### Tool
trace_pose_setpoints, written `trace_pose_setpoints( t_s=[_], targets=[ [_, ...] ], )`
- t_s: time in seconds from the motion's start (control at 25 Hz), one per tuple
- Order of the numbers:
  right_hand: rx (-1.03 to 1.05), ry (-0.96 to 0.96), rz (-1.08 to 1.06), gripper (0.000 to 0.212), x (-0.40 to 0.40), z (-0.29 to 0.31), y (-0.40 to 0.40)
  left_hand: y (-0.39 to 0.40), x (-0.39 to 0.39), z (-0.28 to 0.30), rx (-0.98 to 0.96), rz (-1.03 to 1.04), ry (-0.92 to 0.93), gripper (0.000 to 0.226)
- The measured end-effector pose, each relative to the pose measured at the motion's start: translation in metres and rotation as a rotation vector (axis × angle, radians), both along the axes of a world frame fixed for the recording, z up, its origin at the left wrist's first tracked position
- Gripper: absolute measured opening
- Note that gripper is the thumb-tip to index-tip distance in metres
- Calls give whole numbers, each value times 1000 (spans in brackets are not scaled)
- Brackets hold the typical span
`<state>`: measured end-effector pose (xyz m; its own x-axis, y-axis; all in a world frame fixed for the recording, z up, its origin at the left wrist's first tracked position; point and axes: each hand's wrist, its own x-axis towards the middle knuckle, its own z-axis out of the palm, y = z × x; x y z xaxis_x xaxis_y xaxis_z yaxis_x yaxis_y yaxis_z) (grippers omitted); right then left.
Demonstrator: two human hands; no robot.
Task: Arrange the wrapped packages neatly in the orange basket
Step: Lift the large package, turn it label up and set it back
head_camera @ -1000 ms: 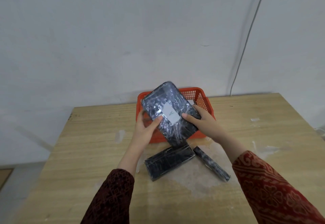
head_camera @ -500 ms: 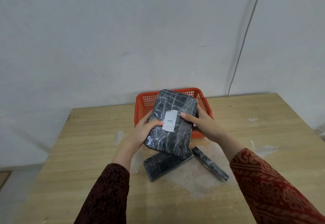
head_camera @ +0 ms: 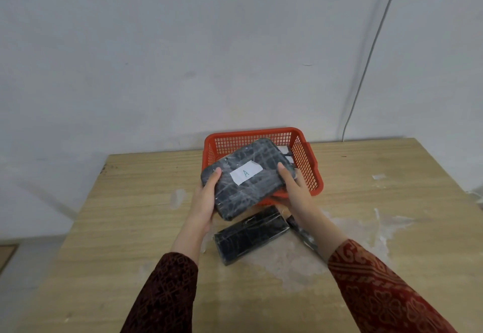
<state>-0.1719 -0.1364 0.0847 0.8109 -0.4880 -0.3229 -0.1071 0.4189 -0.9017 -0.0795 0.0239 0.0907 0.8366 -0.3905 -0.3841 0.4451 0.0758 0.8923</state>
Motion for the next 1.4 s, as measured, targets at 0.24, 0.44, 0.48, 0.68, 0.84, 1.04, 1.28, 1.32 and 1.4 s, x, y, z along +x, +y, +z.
trace_pose_setpoints(
  t_s=[0.24, 0.44, 0.48, 0.68, 0.84, 1.04, 1.28, 1.32, 1.4],
  targets=[
    [-78, 142, 277, 45, -7, 0, -11, 11, 15, 3, 163, -75, 2, 26],
    [-171, 113, 99, 39, 1, -12, -8, 0, 11, -17, 113, 78, -61, 37],
    [-138, 108, 61, 40, 4, -15, -10, -3, 9, -24, 117, 104, -102, 37],
    [-305, 230, 30, 42, 22, -38, -21, -10, 5, -56, 254, 26, -288, 78],
    [-529, 343, 52, 55, 63, -47, -47, -29, 40, -64, 431, -77, -406, 95],
    [-853, 367, 297, 69, 113, -74, -66, -63, 98, -79, 704, -112, -376, 100],
    [-1020, 372, 292, 49, 142, -106, -81, -93, 126, -101, 814, -200, -615, 56],
    [-1060, 378, 308, 51, 145, -109, -81, -96, 127, -105, 853, -228, -666, 55],
    [-1116, 389, 340, 55, 149, -113, -79, -95, 131, -117, 952, -298, -766, 57]
  ],
)
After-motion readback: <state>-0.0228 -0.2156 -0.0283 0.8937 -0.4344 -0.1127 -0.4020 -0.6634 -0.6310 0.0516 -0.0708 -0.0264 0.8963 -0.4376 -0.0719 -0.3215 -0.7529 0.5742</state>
